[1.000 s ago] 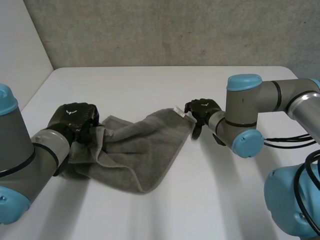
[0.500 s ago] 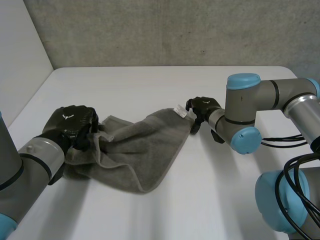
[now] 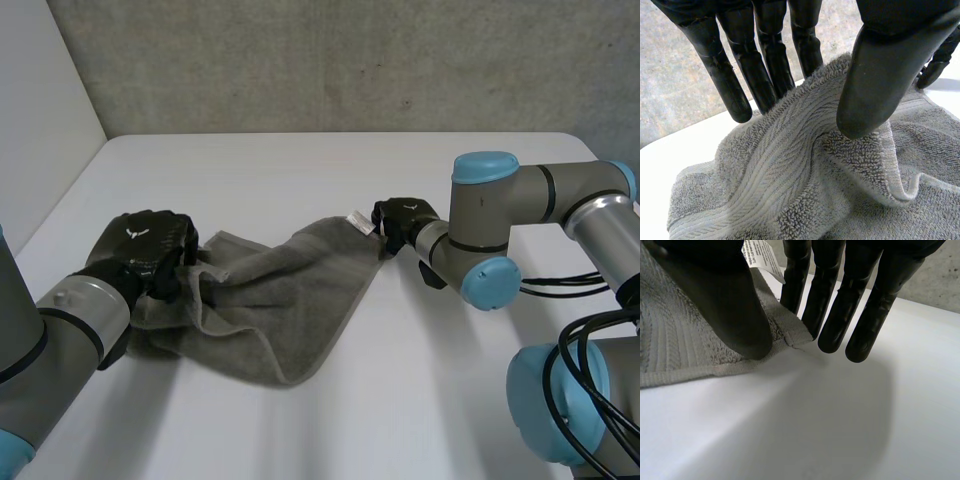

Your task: Fold the towel.

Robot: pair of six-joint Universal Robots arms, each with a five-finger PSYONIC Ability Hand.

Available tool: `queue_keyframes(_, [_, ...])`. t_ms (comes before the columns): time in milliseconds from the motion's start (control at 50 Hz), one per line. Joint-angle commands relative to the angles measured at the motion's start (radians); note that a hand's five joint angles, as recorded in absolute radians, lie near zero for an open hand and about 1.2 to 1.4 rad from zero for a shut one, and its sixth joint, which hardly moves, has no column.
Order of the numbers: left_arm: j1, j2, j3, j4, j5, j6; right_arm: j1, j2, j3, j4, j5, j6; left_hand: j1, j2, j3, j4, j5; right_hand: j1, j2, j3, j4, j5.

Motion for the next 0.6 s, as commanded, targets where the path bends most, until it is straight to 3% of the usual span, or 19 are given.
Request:
queue_keyframes(20, [0.000,0.000,-0.001,0.000,0.000,-0.001,0.002,-0.011,0.003,0.004,-0.006,0.011,-0.013,-0.022,-0.025,-0.025,-0.014,0.149,0.159,0.159,0.158,0.153])
queue_keyframes(160, [0.000,0.000,-0.005,0.005,0.000,-0.001,0.009,-0.006,0.017,0.014,-0.009,0.013,-0.013,-0.022,-0.025,-0.025,-0.014,0.377,0.388,0.388,0.387,0.382])
queue_keyframes(240, [0.003,0.002,-0.013,0.018,0.000,-0.001,0.012,-0.006,0.035,0.022,-0.029,0.036,0.025,0.016,0.013,0.013,0.024,0.380,0.391,0.390,0.389,0.384])
queue_keyframes(280, [0.003,0.002,-0.013,0.021,0.000,-0.003,0.012,-0.009,0.043,0.024,-0.041,0.050,0.093,0.084,0.081,0.081,0.092,0.380,0.391,0.390,0.389,0.384])
queue_keyframes(360, [0.009,0.003,0.005,0.037,-0.001,-0.005,0.014,-0.032,0.045,0.044,-0.062,0.080,0.503,0.494,0.491,0.491,0.502,0.380,0.391,0.390,0.389,0.384])
queue_keyframes(460, [0.017,0.037,0.082,0.043,-0.006,-0.014,-0.003,-0.147,0.023,0.108,-0.076,0.097,0.503,0.494,0.491,0.492,0.503,0.380,0.391,0.390,0.389,0.384])
queue_keyframes(600, [0.026,0.100,0.271,0.031,-0.014,-0.054,-0.087,-0.458,0.003,0.136,-0.072,0.105,0.503,0.494,0.491,0.492,0.503,0.380,0.391,0.390,0.389,0.384])
